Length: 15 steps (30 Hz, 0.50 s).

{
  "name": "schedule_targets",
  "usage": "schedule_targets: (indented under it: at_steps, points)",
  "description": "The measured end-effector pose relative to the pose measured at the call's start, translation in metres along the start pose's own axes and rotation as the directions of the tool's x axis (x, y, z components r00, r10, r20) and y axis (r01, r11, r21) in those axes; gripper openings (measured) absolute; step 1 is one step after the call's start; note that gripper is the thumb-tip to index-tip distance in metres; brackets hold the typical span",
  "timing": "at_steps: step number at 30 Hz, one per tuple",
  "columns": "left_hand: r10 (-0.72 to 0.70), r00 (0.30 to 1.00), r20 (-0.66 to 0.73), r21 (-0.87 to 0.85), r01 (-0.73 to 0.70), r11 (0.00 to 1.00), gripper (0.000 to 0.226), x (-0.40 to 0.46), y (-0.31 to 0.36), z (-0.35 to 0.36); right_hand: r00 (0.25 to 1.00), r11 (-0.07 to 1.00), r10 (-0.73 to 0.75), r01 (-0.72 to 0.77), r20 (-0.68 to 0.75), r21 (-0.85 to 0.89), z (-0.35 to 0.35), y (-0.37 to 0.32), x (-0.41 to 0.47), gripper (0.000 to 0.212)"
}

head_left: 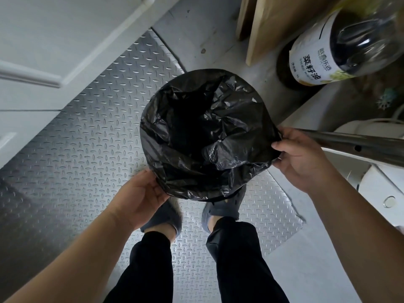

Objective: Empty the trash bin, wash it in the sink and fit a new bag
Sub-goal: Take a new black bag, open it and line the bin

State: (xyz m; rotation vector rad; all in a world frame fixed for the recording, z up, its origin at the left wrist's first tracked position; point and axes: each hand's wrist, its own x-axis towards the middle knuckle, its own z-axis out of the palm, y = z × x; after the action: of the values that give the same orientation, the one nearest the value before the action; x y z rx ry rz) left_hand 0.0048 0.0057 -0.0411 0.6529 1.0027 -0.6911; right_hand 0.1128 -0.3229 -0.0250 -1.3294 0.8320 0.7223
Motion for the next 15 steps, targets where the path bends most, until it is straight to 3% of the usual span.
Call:
schedule_targets:
  at_steps: [3,5,7,10,15]
  points:
    - [-0.013,1.0,0.0,0.042,0.013,0.999,0.02,0.001,-0.001,0.001,0.988,0.992,-0.05,0.032,-0.146,-0.126,0.003,-0.004,0.003,0.036]
    - [-0.027,0.999,-0.022,0.048,0.028,0.998,0.019,0.004,-0.002,0.0,0.985,0.992,-0.054,0.034,-0.162,-0.123,0.004,-0.003,0.006,0.03]
    - [-0.053,0.997,-0.051,0.02,0.054,0.998,0.017,0.006,-0.004,-0.002,0.991,0.996,0.023,-0.011,-0.134,0.092,0.004,-0.001,0.008,0.019]
    - [-0.106,0.991,-0.076,-0.092,0.099,0.991,0.01,0.01,-0.007,-0.006,0.982,0.857,0.183,-0.132,-0.054,0.497,0.004,0.002,0.011,0.013]
    - [-0.115,0.993,-0.029,-0.262,0.104,0.959,0.009,0.015,-0.011,-0.008,0.986,0.8,0.163,-0.151,0.032,0.58,0.012,0.017,0.021,0.037]
